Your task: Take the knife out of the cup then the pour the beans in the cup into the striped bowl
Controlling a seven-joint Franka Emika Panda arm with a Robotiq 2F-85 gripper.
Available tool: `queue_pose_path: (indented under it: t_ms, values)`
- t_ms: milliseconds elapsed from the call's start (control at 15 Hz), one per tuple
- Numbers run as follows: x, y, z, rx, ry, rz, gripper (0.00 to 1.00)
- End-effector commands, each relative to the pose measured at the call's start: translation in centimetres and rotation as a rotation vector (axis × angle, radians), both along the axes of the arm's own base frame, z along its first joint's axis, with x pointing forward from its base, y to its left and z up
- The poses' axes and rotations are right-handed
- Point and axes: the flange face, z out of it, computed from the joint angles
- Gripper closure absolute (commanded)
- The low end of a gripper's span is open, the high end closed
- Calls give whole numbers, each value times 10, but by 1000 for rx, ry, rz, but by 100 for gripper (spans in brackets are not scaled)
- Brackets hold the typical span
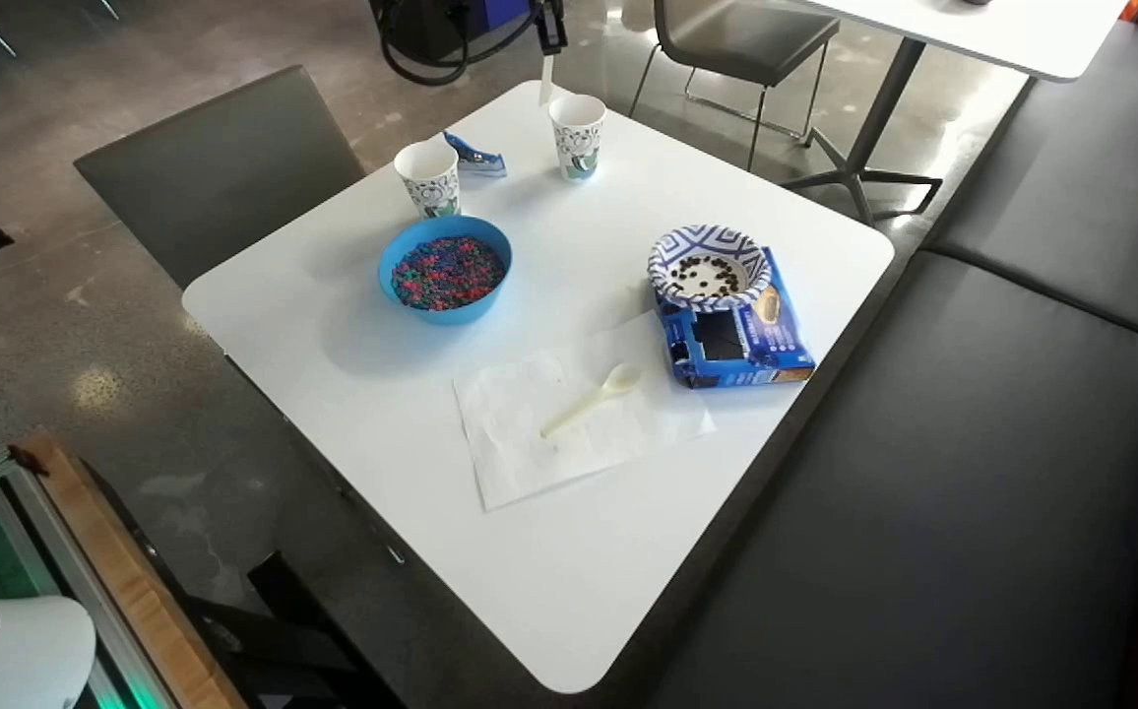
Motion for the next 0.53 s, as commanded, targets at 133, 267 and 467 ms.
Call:
queue_pose_path:
  t_ms: [133, 267, 467]
  values:
    - [-13, -69, -14, 231, 156, 49, 99]
    - [-25, -109, -10, 323, 197, 95, 99]
    - [-42, -185, -22, 448, 313, 24, 99]
